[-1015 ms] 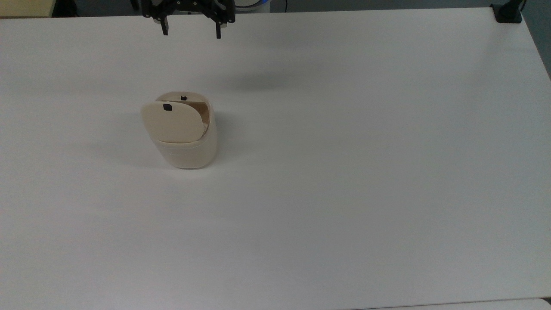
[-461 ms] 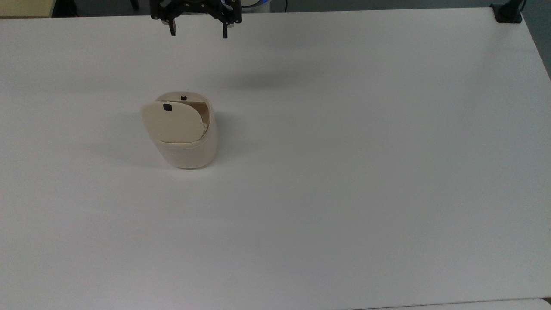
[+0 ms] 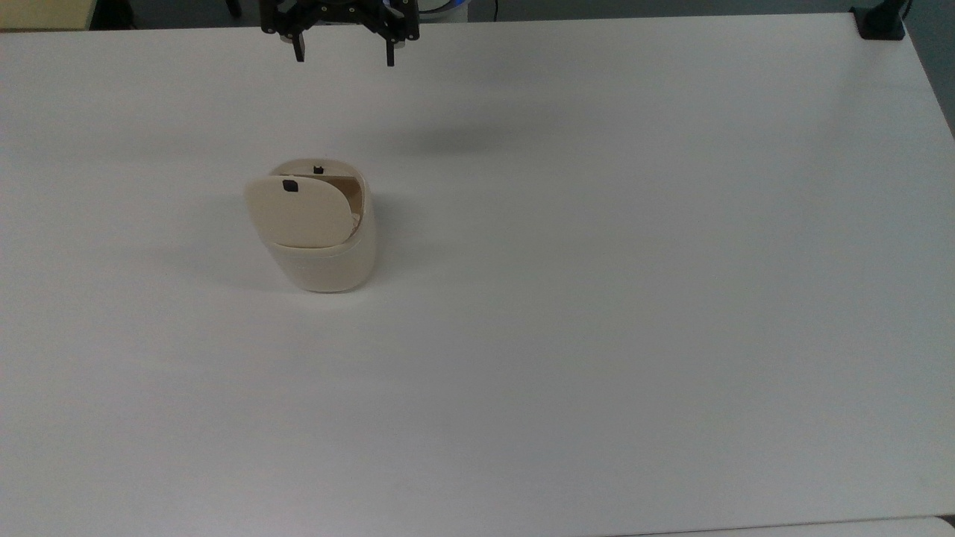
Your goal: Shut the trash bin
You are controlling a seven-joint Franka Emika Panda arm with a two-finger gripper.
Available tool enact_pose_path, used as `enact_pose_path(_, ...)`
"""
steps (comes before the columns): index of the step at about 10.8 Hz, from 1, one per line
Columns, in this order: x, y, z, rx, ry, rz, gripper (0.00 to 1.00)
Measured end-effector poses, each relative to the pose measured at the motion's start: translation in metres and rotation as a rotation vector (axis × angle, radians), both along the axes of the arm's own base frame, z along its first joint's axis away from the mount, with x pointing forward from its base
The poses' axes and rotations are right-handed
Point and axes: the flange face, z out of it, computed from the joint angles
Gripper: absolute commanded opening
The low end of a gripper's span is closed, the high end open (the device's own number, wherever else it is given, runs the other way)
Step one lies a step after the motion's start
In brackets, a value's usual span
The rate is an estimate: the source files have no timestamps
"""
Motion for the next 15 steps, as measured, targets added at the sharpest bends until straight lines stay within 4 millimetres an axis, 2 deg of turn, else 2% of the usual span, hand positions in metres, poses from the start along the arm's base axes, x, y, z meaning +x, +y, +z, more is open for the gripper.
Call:
enact_pose_path(10, -0.001, 0.000, -0.001, 0.000, 0.007, -0.001, 1.00)
enact_pose_path(15, -0.009, 0.008, -0.013, -0.003, 0.080, -0.006, 1.00)
